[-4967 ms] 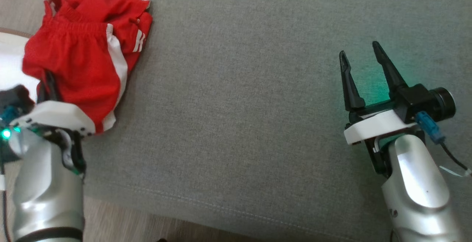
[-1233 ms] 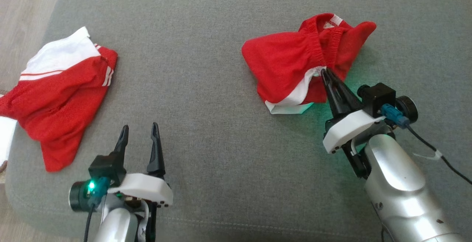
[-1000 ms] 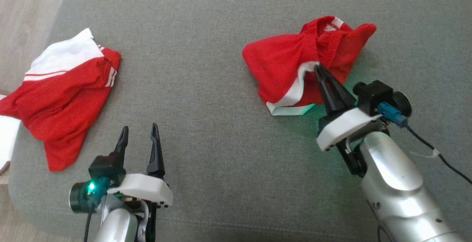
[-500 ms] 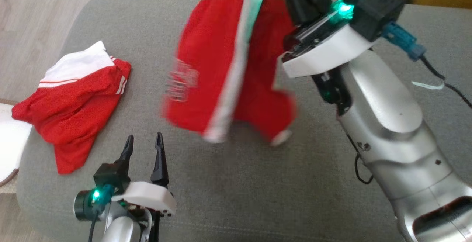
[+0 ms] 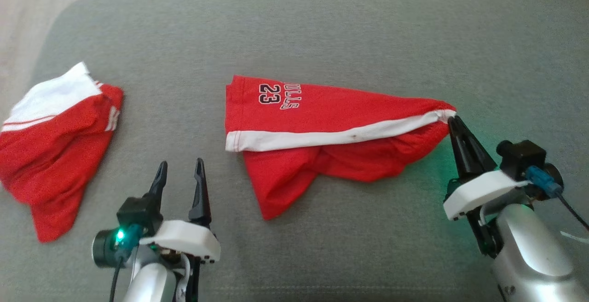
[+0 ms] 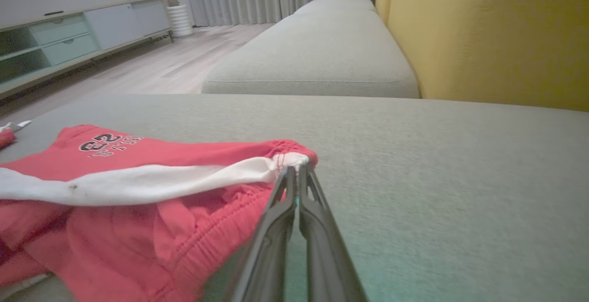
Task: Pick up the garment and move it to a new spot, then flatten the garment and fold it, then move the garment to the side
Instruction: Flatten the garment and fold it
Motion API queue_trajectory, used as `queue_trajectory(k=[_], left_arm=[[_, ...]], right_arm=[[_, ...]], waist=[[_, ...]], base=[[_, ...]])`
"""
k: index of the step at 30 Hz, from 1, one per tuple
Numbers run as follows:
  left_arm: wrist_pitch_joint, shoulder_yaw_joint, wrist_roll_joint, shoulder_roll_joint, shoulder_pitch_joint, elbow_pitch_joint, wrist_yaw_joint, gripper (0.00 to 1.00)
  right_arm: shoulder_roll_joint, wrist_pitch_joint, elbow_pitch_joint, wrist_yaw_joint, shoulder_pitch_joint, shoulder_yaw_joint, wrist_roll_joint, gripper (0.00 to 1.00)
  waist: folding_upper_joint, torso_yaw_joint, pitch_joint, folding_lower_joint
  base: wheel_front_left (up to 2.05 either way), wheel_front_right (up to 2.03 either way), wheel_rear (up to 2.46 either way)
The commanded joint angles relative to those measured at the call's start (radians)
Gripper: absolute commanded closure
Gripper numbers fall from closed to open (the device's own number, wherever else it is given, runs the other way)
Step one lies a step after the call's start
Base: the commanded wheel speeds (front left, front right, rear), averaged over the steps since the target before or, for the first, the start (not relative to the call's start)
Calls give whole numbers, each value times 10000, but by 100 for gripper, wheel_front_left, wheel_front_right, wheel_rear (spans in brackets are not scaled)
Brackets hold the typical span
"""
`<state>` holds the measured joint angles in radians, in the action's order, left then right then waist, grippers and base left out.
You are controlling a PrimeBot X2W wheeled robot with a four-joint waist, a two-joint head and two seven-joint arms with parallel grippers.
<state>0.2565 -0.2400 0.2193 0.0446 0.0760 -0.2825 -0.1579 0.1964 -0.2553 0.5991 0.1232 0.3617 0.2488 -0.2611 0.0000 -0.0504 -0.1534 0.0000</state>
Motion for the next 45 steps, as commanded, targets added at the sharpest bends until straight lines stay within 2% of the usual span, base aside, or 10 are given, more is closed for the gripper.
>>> queue_trajectory(k=[1, 4, 5, 6, 11, 16, 26, 30, 41, 45], left_arm=[[53, 298, -133, 57, 525, 269, 0, 0], [53, 306, -173, 57, 615, 181, 12, 0], [53, 334, -137, 57, 628, 142, -20, 0], [53, 435, -21, 57, 612, 108, -111, 0], [53, 549, -216, 57, 572, -65, -114, 0], [53, 666, -355, 57, 489, -210, -63, 0], [53, 752, -294, 57, 238, -243, -6, 0], [53, 647, 186, 56, 484, -312, 118, 0], [53, -305, 1585, 56, 1585, -884, 922, 0], [53, -418, 1686, 56, 1757, -1233, 897, 0]], right_arm=[[-126, -65, -190, 75, 241, -119, 255, 100], [-338, -65, -92, 75, 136, -625, 771, 100], [-446, -65, -104, 75, 111, -760, 923, 80], [-670, -65, -146, 75, 91, -1070, 1243, 0], [-1162, -65, -991, 75, 19, -1594, 1909, 0], [-1405, -65, -1766, 75, -349, -1494, 2018, 0], [-1459, -65, -1704, 75, -991, -985, 1404, 0], [-1460, -65, -1613, 75, -915, -878, 1329, 0], [-1461, -65, -1513, 75, -580, -899, 1309, 0], [-1461, -65, -1535, 75, -475, -889, 1313, 0]], waist=[[0, 303, -107, 0], [0, 552, -122, 0], [0, 621, -108, 0], [0, 764, -73, 0], [0, 905, 66, 0], [0, 941, 412, 0], [0, 1009, 831, 0], [0, 1115, 567, 0], [0, 1484, -167, 0], [0, 1618, -356, 0]], base=[[0, 0, 0], [0, 0, 0], [0, 0, 0], [0, 0, 0], [0, 0, 0], [0, 0, 0], [0, 0, 0], [0, 0, 0], [0, 0, 0], [0, 0, 0]])
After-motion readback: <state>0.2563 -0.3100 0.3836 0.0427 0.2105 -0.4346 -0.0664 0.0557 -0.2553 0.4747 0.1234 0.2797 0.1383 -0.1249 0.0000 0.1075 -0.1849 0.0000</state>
